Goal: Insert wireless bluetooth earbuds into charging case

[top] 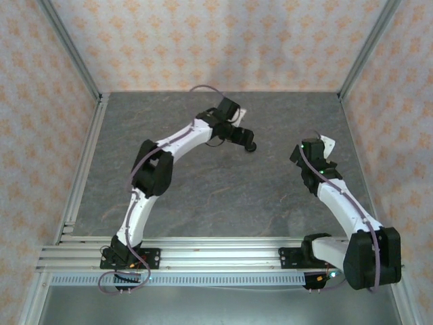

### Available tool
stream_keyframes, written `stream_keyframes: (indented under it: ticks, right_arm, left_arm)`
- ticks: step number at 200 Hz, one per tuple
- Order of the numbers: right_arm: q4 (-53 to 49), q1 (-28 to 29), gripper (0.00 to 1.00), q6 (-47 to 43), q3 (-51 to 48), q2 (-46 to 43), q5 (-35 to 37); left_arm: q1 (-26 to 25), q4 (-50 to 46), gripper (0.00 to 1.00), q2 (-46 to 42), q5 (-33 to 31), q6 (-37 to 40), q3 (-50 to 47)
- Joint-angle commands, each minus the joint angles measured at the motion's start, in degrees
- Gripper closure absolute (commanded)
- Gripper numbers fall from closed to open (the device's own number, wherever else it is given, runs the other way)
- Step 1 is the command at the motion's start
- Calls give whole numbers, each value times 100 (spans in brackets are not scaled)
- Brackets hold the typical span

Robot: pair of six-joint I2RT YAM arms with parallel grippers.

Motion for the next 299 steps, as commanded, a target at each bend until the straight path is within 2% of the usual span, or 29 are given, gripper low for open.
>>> stream_keyframes:
  ticks: [1,54,77,127,161,188,206,227,299]
  right_arm:
    - [1465,-44,1,-460,-396,41,277]
    - [3531,-43,1,-815,-1036,604,130]
    - [3591,-43,1,-1012,-1015,829,49]
    - [4851,-175,1,-1355,-1550,1010,61]
    - [5721,-633,1,-1058,-1834,1436,-271]
    - [6401,-643,1,-1195,-1915,1999,-640]
    - [6960,-643,1,-1225,-1934,2430,-621]
    - [6048,-645,1,-1246,-1614,2259,-788]
    - [5932,-628,1,-1320,-1470,2348,-869]
  left_arm:
    - [479,0,0,-1073,-740,572,-604]
    - [1461,1693,0,-3299,-2196,884,-3570]
    - [1690,2417,0,-4085,-3066,949,-4763]
    - [2283,4123,0,-5299,-3277,261,-7144]
    - [2333,4476,0,-5466,-3270,517,-7819]
    - [2362,4961,0,-5421,-3229,796,-8125]
    - [2463,5316,0,-5255,-3107,839,-8227]
    - [2617,5710,0,-4948,-2908,782,-8253]
    - [2927,6539,0,-3930,-2269,727,-8069]
